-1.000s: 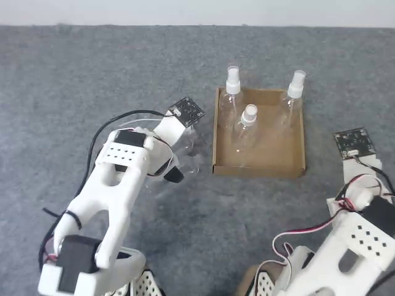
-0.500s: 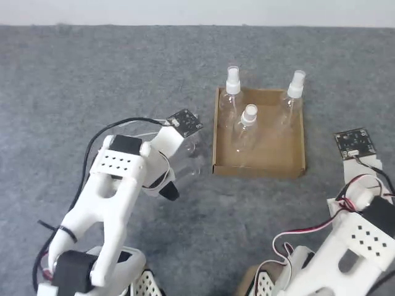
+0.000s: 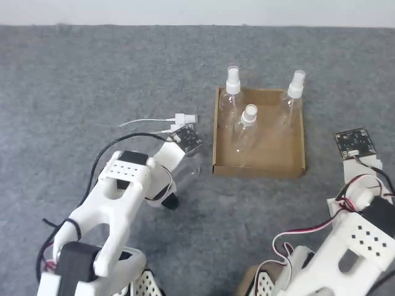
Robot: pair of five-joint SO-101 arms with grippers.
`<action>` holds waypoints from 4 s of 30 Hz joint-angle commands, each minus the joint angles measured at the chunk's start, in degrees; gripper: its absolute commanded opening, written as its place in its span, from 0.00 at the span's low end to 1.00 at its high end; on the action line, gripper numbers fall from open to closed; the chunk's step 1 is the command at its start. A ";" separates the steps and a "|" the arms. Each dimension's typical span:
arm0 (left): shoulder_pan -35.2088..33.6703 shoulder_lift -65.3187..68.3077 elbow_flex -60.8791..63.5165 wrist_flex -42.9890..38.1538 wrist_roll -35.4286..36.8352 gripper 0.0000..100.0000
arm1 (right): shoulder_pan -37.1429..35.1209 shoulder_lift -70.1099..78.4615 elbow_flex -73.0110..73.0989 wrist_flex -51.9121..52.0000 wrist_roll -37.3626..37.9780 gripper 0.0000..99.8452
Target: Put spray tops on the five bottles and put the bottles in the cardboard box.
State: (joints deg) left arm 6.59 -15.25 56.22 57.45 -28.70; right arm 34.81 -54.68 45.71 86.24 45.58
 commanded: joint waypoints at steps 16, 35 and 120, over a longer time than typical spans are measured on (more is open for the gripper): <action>0.44 -23.56 -4.00 19.96 0.70 0.20 | 0.57 -0.84 -1.05 -0.48 -7.91 0.30; 35.08 -19.69 -18.86 24.62 11.96 0.20 | 14.20 33.27 -40.26 -3.30 -12.75 0.30; -7.65 -1.93 -47.34 32.35 8.44 0.26 | -29.14 30.64 7.30 -16.04 -72.70 0.29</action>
State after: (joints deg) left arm -0.88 -14.29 9.36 90.77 -20.35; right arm 0.97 -22.51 53.19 70.42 -27.91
